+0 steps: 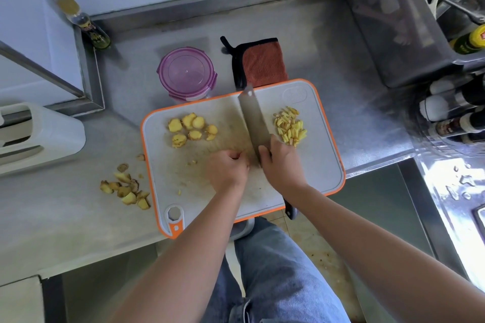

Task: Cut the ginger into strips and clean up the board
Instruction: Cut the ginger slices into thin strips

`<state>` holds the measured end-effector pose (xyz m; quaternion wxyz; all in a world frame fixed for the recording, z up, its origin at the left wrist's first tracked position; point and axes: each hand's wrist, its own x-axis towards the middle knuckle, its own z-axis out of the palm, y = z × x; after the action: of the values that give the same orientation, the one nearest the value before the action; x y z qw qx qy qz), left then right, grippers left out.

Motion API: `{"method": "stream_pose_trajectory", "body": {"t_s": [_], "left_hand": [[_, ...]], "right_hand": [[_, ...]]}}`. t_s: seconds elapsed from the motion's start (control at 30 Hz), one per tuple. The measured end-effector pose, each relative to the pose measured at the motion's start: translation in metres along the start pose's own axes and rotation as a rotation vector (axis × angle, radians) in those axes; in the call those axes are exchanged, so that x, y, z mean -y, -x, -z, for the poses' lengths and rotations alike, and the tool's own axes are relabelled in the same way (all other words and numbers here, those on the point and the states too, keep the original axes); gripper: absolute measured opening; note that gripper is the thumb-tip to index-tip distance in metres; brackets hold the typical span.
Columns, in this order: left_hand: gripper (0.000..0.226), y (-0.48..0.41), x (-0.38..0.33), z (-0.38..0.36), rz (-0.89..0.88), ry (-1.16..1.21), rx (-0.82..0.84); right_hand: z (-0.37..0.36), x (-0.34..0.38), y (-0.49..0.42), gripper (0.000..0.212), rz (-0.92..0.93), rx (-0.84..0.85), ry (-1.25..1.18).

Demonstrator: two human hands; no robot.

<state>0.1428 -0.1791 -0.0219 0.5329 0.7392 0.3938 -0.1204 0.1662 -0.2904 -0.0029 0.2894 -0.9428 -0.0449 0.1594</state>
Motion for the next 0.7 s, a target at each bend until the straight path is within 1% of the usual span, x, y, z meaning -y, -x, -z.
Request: {"method": "stream_pose_trajectory", "body": {"t_s": [0.07,0.1,0.17,0.27,0.3,0.37,0.43,0.5,0.57,0.67,0.7], "left_hand": [[0.033,0.000,0.001,0.002,-0.014,0.035,0.039],[0.036,0.000,0.002,0.004,-0.019,0.064,0.050],[0.040,-0.001,0.005,0.009,-0.023,0.095,0.012],[0.034,0.000,0.011,0.018,-0.043,0.018,-0.102],[0.030,0.001,0.013,0.020,-0.058,-0.015,-0.129],[0.025,0.003,0.013,0.023,-0.087,-0.073,-0.166],[0.025,0.004,0.014,0.025,-0.108,-0.098,-0.179],[0.027,0.003,0.015,0.028,-0.128,-0.107,-0.191],[0.026,0.002,0.014,0.031,-0.152,-0.129,-0.212],[0.019,0.001,0.010,0.038,-0.174,-0.178,-0.257],[0.017,0.000,0.009,0.040,-0.188,-0.204,-0.278]], "right_hand": [[0.009,-0.008,0.000,0.023,-0.038,-0.031,-0.062],[0.012,-0.014,0.001,0.023,-0.040,-0.018,-0.081],[0.014,-0.021,0.004,0.021,-0.016,0.041,-0.115],[0.009,-0.021,0.012,0.041,0.042,0.140,-0.118],[0.007,-0.020,0.015,0.039,0.053,0.161,-0.113],[0.003,-0.021,0.017,0.025,0.068,0.183,-0.082],[0.003,-0.025,0.016,0.020,0.084,0.175,-0.070],[0.009,-0.033,0.013,0.025,0.066,0.145,-0.134],[0.016,-0.038,0.008,0.018,0.023,0.078,-0.163],[0.021,-0.034,0.006,0.031,-0.085,-0.043,-0.145],[0.020,-0.029,0.007,0.031,-0.099,-0.055,-0.154]]}}
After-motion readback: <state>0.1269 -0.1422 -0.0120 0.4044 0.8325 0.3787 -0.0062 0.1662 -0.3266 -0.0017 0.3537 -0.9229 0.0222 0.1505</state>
